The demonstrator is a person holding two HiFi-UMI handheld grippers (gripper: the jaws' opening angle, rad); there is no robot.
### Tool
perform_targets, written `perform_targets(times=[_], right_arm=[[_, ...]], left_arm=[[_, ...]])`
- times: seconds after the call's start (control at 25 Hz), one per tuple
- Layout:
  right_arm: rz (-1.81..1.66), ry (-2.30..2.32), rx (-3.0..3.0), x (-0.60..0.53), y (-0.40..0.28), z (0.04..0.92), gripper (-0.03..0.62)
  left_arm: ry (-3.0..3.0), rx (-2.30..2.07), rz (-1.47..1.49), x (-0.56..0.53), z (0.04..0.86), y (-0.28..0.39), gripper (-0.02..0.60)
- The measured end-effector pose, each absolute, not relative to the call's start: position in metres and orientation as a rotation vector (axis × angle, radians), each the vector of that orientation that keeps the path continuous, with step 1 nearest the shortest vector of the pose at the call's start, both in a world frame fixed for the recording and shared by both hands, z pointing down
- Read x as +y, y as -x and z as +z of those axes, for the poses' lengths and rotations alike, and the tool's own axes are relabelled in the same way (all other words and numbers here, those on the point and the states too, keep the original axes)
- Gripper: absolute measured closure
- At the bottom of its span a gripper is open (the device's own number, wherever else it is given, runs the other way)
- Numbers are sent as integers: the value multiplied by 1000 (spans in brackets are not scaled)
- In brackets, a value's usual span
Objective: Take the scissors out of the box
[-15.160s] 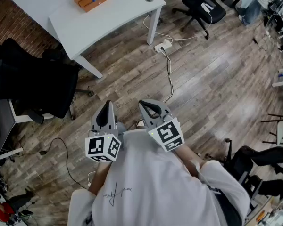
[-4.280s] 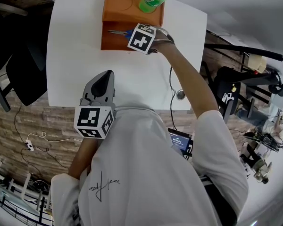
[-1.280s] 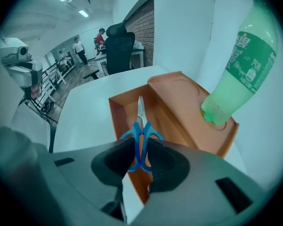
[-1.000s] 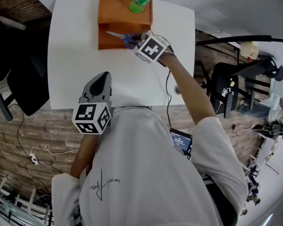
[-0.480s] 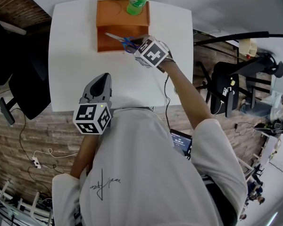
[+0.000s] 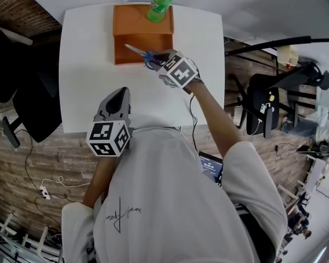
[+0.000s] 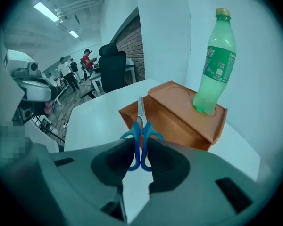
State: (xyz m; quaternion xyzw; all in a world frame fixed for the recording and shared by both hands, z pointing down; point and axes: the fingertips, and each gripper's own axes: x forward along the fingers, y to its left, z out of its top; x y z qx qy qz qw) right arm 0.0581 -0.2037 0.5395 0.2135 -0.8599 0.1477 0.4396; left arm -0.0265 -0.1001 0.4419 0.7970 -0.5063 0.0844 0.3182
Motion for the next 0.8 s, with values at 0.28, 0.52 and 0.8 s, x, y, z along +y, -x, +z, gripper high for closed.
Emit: perform_targets(times=[0.28,0.52,0.8], right_arm=[[405,-583,-2168,-195,-62,533,497],[446,-628,-2197,-185,-64,525,497],[467,-676,-2225,-181,-70,515,497]], left_arm=[[-2107,-1323,221,-103,440,25,574],[-2120,-1308,220,-107,439,21,574],[-2150,-1287,205,-114,432,16,574]])
